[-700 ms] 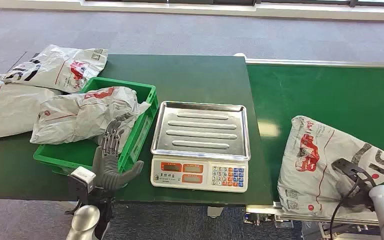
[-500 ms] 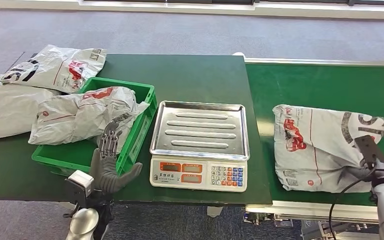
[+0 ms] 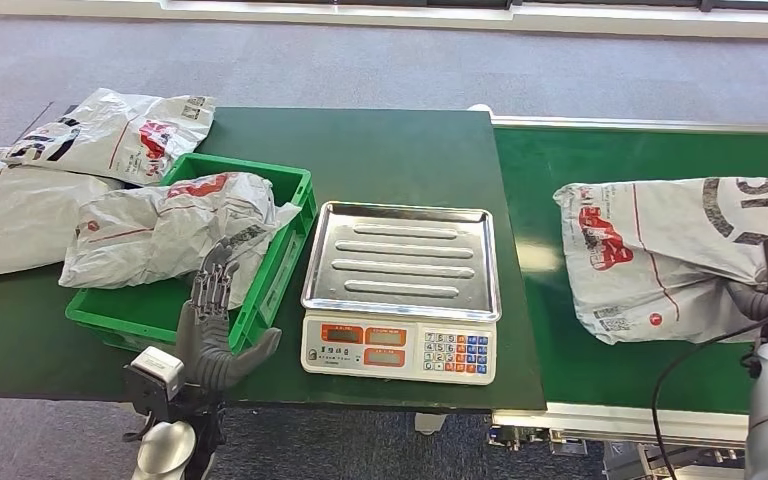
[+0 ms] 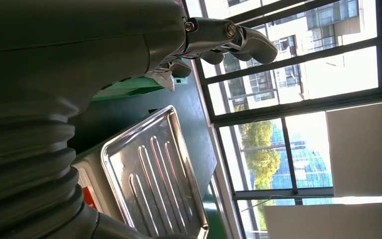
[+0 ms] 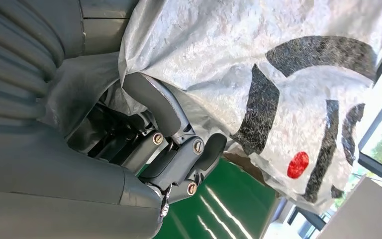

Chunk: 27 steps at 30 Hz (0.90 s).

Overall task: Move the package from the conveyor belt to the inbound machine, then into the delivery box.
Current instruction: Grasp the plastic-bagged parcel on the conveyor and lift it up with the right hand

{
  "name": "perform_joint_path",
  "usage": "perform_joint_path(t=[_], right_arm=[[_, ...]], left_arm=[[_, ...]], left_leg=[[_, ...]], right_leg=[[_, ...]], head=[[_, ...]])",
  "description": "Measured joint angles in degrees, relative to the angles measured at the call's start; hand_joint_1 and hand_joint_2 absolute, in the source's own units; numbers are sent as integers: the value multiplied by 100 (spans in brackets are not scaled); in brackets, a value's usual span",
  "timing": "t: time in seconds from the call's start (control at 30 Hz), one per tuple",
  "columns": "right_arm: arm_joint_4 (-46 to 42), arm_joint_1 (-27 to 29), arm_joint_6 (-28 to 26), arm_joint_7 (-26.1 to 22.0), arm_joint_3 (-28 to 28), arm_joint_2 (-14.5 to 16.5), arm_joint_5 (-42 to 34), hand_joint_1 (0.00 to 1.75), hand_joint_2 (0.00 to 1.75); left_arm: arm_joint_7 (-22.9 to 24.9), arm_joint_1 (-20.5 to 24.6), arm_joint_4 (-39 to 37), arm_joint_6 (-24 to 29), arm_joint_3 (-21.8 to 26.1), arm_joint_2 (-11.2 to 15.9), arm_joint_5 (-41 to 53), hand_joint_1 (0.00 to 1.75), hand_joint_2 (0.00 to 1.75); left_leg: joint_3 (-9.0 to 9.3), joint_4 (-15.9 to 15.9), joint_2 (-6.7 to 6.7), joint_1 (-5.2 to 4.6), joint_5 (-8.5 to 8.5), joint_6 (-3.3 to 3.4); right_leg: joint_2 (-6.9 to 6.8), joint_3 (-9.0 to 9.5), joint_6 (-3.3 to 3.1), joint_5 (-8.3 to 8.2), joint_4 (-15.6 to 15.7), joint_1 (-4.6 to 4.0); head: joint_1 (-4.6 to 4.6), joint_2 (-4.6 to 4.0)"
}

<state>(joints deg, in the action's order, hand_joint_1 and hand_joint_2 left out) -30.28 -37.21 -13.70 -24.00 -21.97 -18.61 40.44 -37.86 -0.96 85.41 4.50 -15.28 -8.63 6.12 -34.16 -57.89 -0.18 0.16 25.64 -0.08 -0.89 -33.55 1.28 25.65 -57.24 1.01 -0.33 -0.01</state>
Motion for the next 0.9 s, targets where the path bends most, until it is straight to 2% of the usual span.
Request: perform_joint_path(t=[0.9], right_arm=[[-84, 4, -1, 0, -98, 47, 0, 175, 175]], left_arm=[[-2, -5, 12, 0, 0, 0, 0, 0, 175]], left_leg=[[-2, 0, 0, 0, 0, 0]], right_leg=[[0, -2, 0, 0, 0, 0]], head=[[0, -1]])
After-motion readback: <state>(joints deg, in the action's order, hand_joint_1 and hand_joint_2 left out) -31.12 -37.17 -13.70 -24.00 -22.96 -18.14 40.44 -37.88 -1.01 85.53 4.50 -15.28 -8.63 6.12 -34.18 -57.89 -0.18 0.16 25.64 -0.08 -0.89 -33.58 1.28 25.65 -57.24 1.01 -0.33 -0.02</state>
